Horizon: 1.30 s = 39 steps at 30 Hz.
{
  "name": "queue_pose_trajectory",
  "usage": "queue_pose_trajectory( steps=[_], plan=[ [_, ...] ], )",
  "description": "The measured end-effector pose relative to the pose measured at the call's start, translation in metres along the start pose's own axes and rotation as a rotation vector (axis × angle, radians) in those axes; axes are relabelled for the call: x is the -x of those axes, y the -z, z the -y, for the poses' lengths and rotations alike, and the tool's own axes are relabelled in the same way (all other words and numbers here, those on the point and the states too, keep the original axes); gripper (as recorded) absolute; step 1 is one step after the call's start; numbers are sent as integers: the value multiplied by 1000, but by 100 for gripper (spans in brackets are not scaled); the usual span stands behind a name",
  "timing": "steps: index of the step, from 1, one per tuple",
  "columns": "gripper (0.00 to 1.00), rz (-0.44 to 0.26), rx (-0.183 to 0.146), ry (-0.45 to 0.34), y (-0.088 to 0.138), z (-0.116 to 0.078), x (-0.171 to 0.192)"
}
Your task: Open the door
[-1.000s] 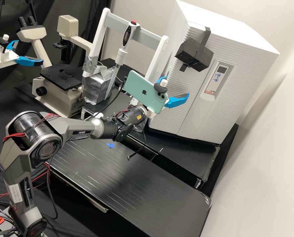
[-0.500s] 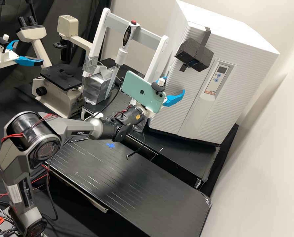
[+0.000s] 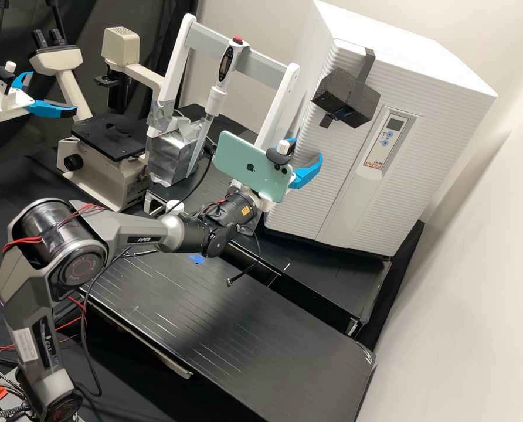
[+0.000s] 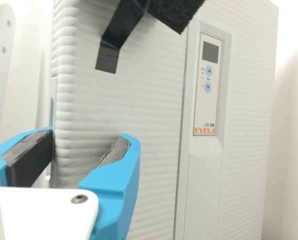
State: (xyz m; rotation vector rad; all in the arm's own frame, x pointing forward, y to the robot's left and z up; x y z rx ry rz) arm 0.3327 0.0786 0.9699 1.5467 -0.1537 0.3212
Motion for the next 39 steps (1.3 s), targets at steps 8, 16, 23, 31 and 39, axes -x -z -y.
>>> queue_pose_trajectory(
  steps=[8, 16, 23, 31, 39],
  plan=[
    [0, -19, 15, -6, -6, -3, 5],
    [0, -43, 43, -12, -15, -10, 12],
    [0, -81, -6, -51, -37, -22, 37],
    [0, -66, -52, -124, -59, -35, 65],
    [0, -5, -67, -224, -81, -46, 89]
  ],
)
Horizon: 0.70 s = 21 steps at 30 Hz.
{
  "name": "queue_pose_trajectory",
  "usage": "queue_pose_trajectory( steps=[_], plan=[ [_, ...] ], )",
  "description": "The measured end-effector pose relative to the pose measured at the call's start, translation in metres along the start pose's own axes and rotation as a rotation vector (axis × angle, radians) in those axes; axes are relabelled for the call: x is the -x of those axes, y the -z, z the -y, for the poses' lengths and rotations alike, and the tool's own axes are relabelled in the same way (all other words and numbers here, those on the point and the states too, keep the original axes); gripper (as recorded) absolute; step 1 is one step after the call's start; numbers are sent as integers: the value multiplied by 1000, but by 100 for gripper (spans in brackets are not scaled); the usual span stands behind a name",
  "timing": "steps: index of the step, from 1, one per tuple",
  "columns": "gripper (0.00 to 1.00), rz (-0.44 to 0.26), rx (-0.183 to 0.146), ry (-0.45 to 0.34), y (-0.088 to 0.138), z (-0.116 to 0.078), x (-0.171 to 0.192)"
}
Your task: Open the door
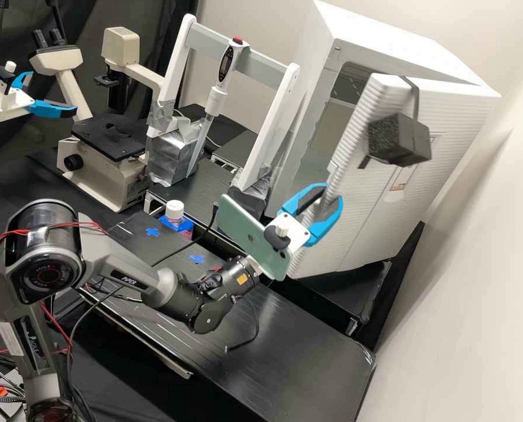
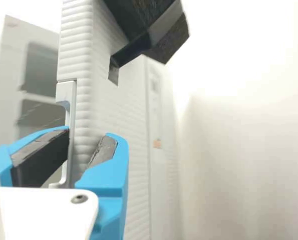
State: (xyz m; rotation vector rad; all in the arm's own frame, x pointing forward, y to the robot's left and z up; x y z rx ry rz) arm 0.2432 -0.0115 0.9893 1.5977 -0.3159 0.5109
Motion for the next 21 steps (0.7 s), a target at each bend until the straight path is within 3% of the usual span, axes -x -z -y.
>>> queue_pose_trajectory(
  steps=[8, 14, 18, 19, 21],
  plan=[
    [0, 133, -37, -149, -22, -18, 18],
    [0, 229, -61, -150, -30, -20, 53],
    [0, 222, -82, -127, -20, -20, 75],
    [100, 215, -81, -125, -17, -21, 78],
    [100, 185, -65, -113, -6, -19, 86]
  ],
)
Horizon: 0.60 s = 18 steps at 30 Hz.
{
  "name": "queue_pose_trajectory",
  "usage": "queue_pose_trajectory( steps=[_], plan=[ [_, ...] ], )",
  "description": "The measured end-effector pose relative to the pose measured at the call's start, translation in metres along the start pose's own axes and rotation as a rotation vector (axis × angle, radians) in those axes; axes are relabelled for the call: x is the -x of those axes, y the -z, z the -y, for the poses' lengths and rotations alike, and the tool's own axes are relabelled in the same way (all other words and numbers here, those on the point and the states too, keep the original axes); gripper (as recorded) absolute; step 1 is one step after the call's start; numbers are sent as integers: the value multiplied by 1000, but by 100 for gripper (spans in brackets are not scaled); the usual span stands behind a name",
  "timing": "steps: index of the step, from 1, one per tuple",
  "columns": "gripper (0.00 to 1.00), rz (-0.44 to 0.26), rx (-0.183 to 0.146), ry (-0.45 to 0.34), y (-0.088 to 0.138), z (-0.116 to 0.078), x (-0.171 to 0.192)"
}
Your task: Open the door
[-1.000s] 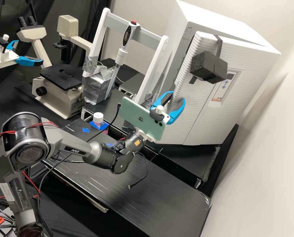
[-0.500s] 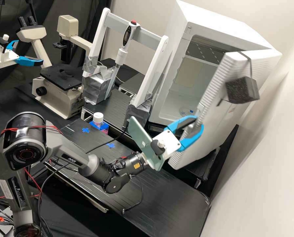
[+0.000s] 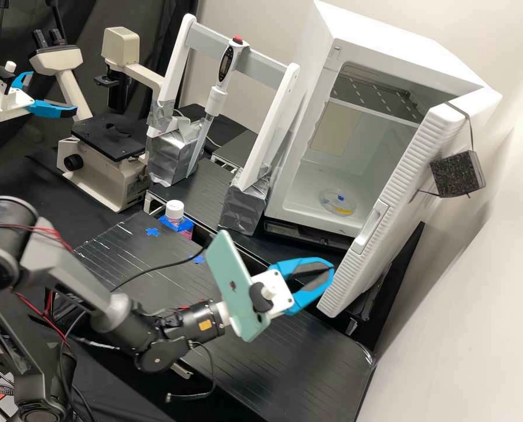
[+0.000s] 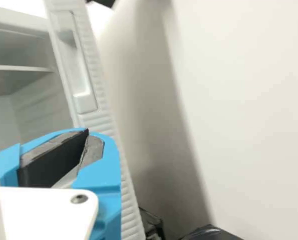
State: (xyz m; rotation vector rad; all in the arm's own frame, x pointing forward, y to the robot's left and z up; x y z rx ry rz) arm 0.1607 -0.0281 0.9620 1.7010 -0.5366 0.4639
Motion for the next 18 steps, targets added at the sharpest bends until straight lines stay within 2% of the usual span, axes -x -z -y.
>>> queue_pose_trajectory(
  steps=[2, 5, 8, 11, 14, 16, 18],
  plan=[
    [100, -54, 16, 15, 13, 3, 10],
    [100, -151, 24, 82, 33, 18, 26],
    [100, -247, 16, 155, 50, 32, 41],
    [100, -336, -23, 227, 64, 45, 56],
    [100, -397, -70, 288, 72, 56, 65],
    [100, -413, -107, 313, 75, 61, 69],
    [100, -425, -129, 336, 77, 64, 71]
  ],
)
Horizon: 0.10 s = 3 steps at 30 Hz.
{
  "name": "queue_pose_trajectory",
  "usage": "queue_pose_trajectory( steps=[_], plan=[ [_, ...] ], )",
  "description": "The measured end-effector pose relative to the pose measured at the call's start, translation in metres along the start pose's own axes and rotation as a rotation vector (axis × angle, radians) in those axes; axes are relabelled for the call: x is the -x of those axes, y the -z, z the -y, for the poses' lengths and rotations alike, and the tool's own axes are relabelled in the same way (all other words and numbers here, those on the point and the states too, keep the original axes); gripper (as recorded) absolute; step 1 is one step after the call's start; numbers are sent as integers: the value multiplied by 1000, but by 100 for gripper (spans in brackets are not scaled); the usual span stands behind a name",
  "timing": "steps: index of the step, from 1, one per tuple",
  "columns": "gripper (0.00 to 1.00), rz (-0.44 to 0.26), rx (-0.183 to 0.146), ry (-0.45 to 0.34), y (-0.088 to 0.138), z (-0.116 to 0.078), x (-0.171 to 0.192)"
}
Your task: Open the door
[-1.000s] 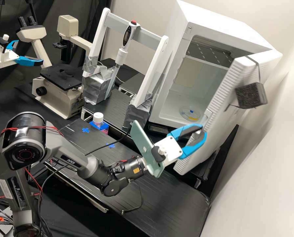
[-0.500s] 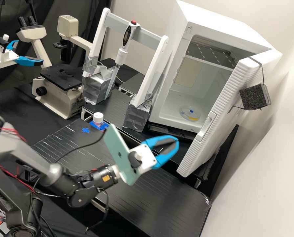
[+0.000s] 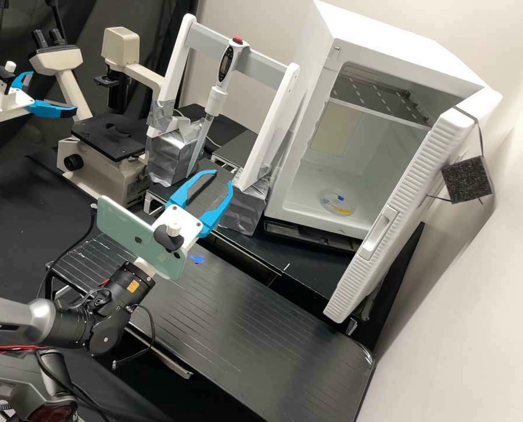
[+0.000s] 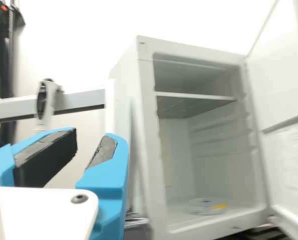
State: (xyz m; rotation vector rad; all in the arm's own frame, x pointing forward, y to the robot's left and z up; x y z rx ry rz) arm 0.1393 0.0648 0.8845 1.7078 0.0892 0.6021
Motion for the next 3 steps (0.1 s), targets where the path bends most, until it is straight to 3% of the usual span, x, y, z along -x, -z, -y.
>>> queue_pose_trajectory(
  steps=[3],
  plan=[
    [100, -3, -19, 24, 0, 4, -1]
  ],
)
